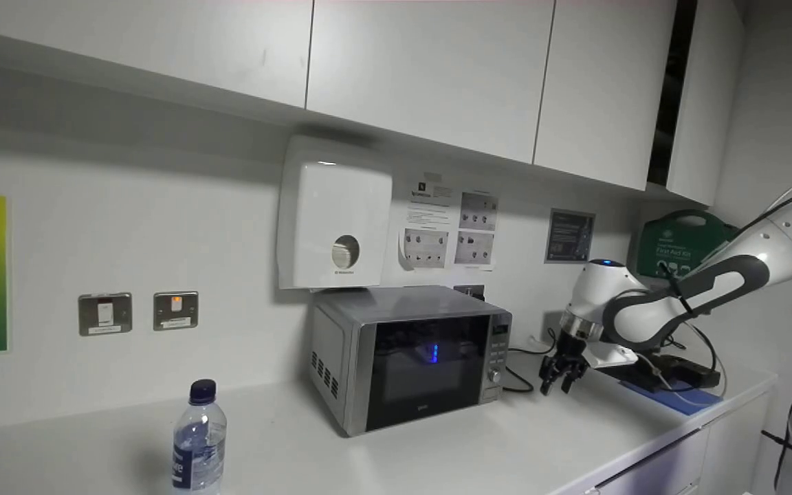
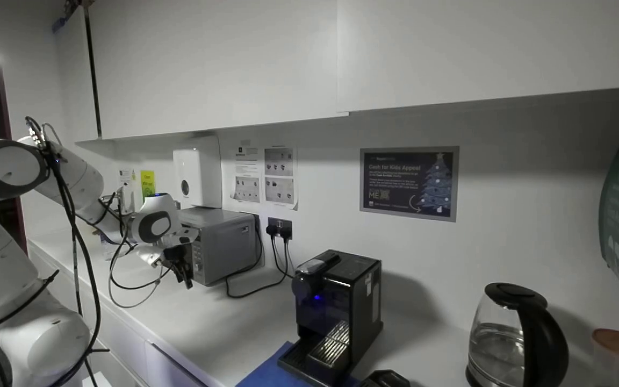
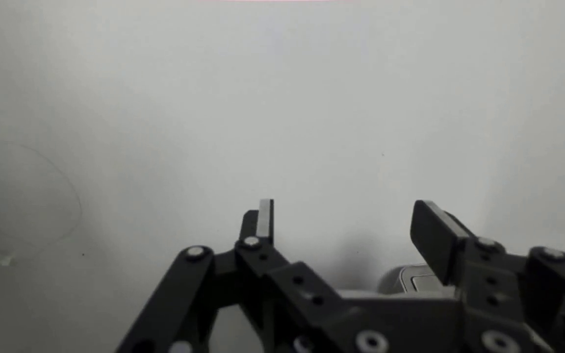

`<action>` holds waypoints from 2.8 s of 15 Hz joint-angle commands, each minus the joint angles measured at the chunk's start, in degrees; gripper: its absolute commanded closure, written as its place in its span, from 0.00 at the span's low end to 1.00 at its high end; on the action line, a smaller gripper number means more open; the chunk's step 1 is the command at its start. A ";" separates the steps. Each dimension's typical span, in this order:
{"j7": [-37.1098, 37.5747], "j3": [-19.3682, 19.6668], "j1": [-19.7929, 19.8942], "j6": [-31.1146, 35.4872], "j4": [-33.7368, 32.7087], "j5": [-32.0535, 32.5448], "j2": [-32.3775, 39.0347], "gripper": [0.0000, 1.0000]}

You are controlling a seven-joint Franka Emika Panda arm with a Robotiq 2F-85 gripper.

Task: Press a button on the microwave

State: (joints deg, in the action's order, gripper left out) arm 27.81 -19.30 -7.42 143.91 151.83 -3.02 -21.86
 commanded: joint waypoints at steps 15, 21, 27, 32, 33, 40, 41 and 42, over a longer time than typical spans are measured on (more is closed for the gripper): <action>4.99 -2.44 -2.75 16.13 1.57 -0.67 5.82 0.99; 4.82 -2.36 -3.48 17.02 1.60 -1.27 6.73 0.99; 6.37 -5.23 -2.42 16.93 0.63 4.54 9.00 1.00; 6.72 -7.40 -2.32 17.65 0.24 6.31 11.35 1.00; 7.38 -7.98 -1.82 17.93 0.34 7.54 11.54 1.00; 16.82 -11.88 2.19 17.82 0.40 20.74 11.28 1.00; 18.13 -12.37 2.65 17.92 0.37 22.42 11.21 1.00; 19.27 -12.77 3.01 18.11 0.27 23.92 11.15 1.00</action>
State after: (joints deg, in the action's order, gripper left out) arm 43.24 -30.17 -6.67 160.77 152.80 16.27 -10.87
